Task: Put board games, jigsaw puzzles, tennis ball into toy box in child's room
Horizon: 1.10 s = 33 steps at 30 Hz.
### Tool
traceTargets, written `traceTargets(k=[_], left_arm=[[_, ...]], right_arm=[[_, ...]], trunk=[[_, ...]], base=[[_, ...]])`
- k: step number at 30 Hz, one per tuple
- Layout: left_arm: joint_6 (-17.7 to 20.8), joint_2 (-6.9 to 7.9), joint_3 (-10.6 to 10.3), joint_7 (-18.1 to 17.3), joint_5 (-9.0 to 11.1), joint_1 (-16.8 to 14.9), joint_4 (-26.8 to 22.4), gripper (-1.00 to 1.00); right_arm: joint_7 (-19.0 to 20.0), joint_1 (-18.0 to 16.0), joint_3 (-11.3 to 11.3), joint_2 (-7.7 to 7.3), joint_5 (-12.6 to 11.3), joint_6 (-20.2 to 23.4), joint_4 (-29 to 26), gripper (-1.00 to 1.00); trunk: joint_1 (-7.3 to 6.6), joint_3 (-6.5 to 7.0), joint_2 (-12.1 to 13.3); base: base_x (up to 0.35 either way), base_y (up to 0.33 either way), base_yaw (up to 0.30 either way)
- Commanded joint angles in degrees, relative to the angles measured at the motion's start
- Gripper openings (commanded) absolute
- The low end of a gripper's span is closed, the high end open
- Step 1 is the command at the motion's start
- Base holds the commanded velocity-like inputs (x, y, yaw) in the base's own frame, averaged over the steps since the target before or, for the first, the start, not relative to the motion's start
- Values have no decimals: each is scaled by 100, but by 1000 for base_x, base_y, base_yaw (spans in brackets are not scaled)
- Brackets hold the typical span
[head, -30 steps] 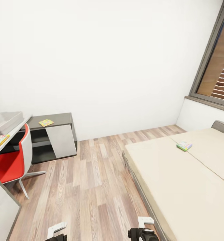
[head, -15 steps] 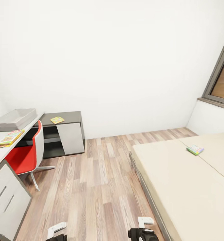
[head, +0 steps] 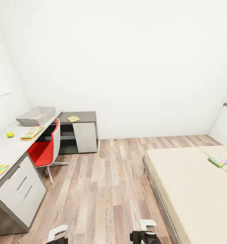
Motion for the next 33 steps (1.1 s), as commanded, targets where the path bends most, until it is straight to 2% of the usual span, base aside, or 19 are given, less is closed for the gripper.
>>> traceTargets(k=[1,19,33], left_arm=[[32,0,-12,22,58,-3,-11,100],[32,-7,-11,21,58,-3,-11,100],[32,-1,-15,20,63,-3,-11,100]], right_arm=[[-22,-1,6,1,-3,37,-13,100],[-22,-1,6,1,-3,37,-13,100],[-22,-1,6,1,-3,37,-13,100]], trunk=[[3,-12,-12],[3,-12,-12],[3,-12,-12]], base=[[0,-10,260],[-64,-30,102],[-47,-1,38]])
